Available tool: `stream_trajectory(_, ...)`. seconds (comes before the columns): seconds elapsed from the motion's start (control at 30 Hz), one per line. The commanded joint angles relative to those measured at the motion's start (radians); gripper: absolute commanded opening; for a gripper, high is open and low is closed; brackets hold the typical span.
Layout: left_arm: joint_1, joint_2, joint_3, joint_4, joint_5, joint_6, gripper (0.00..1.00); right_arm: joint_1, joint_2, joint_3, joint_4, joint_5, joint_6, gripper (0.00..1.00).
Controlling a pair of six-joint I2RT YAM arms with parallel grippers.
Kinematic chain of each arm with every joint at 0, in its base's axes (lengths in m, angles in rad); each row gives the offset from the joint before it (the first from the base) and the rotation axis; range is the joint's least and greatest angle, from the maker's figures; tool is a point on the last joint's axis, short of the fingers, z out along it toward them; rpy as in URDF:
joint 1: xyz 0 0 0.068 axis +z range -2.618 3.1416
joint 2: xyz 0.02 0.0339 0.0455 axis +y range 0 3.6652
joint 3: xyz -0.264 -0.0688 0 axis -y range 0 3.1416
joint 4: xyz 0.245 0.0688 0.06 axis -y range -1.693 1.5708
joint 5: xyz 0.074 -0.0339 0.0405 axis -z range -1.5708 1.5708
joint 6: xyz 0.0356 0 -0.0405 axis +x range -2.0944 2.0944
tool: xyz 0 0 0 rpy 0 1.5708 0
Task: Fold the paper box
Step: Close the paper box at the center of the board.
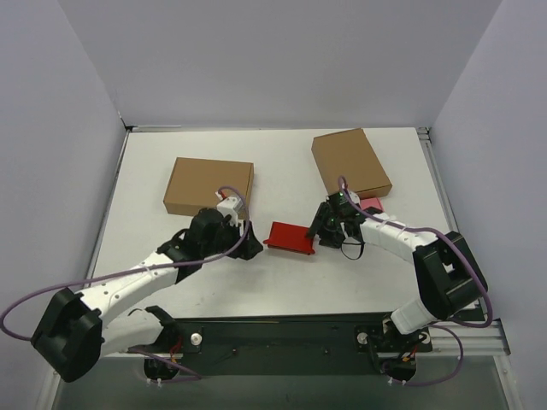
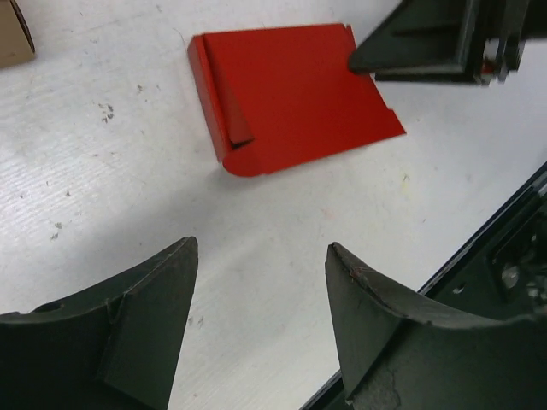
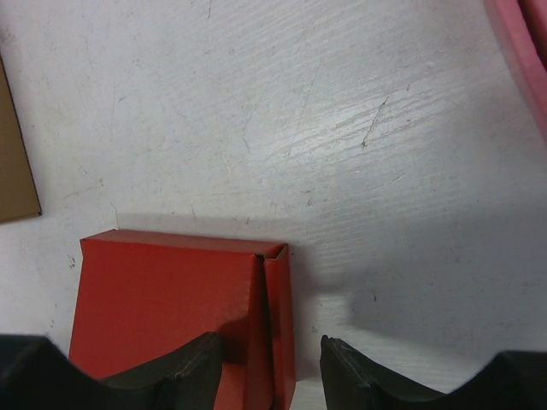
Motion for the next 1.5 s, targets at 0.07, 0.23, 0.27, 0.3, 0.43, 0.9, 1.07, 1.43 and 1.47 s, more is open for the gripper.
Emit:
stream_trajectory(0.07, 0.100, 0.249, 0.220, 0.074, 0.225, -0.146, 0.70, -0.013, 0.029, 0.054, -0.104, 0.041, -0.073, 0.47)
stream_trajectory(0.23, 0.113, 0.448, 0.341, 0.119, 0.276, -0.223, 0.62, -0.019, 0.056, 0.089, -0.132, 0.029, -0.096, 0.45)
stream_trajectory(0.27, 0.113, 0.464, 0.349, 0.112, 0.276, -0.223, 0.62, -0.019, 0.061, 0.099, -0.133, 0.027, -0.097, 0.45)
stream_trajectory(0.3, 0.113, 0.476, 0.352, 0.112, 0.269, -0.226, 0.61, -0.021, 0.066, 0.105, -0.138, 0.027, -0.102, 0.44)
stream_trajectory(0.43, 0.118, 0.527, 0.365, 0.104, 0.259, -0.221, 0.59, -0.025, 0.069, 0.126, -0.150, 0.035, -0.114, 0.44)
stream_trajectory(0.9, 0.117, 0.640, 0.413, 0.092, 0.342, -0.232, 0.51, -0.039, 0.099, 0.160, -0.173, 0.036, -0.125, 0.43)
stream_trajectory(1.07, 0.117, 0.659, 0.421, 0.122, 0.365, -0.244, 0.43, -0.041, 0.112, 0.168, -0.178, 0.035, -0.128, 0.43)
stream_trajectory(1.43, 0.103, 0.703, 0.421, 0.069, 0.347, -0.249, 0.39, -0.041, 0.126, 0.169, -0.182, 0.025, -0.126, 0.42)
stream_trajectory(1.47, 0.101, 0.700, 0.436, 0.044, 0.324, -0.240, 0.39, -0.041, 0.124, 0.169, -0.181, 0.024, -0.128, 0.42)
